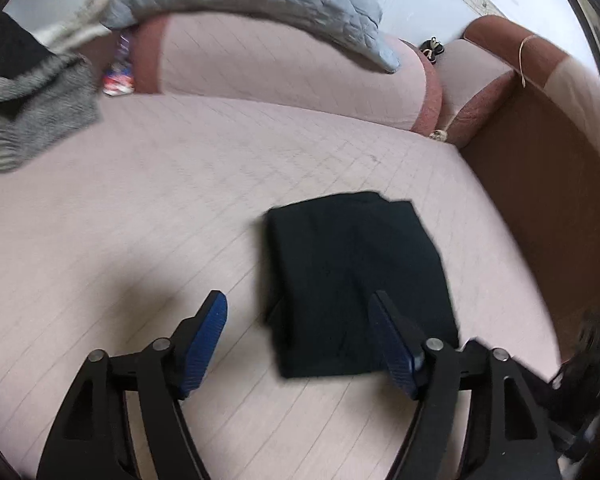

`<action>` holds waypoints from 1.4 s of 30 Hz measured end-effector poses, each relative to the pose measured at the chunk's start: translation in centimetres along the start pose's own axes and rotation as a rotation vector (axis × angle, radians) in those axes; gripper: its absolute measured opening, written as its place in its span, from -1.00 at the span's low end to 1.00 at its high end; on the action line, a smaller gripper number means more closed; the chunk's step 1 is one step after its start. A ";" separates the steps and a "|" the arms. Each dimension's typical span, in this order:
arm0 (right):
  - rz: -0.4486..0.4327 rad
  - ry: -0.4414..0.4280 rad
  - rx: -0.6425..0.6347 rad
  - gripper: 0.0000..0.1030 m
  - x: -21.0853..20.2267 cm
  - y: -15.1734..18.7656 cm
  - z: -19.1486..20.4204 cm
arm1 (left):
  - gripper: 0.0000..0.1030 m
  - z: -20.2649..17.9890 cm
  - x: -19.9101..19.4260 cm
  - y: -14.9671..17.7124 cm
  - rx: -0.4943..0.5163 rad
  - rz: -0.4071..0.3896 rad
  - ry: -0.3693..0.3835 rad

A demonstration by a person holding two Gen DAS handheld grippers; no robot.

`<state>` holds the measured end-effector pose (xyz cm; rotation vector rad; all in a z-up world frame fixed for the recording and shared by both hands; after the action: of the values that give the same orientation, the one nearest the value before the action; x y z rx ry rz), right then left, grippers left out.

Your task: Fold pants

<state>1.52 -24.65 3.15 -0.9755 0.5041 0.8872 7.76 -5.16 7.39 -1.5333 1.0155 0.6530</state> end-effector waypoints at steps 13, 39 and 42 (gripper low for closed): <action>-0.013 0.123 0.030 0.17 -3.4 5.2 0.6 | 0.51 -0.6 -6.9 5.2 0.004 -0.121 -0.066; 0.071 0.147 -0.059 0.21 -1.8 7.6 4.2 | 0.58 -1.0 -7.9 6.4 0.057 -0.129 -0.074; 0.077 0.147 -0.052 0.21 -1.6 7.7 4.0 | 0.58 -1.0 -7.5 6.4 0.056 -0.118 -0.076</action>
<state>-5.75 -19.77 2.46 -1.0796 0.6498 0.9055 -1.50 -4.29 10.78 -1.4961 0.8724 0.5910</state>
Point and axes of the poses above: each gripper's, at about its wrist camera, not at the fingertips, and x roughly the way its jaws point, z to its left, y to its underside, the point moved 5 cm from there along x, roughly the way its jaws point, and after that the axes turned 6 degrees about z, right-handed, at the moved point
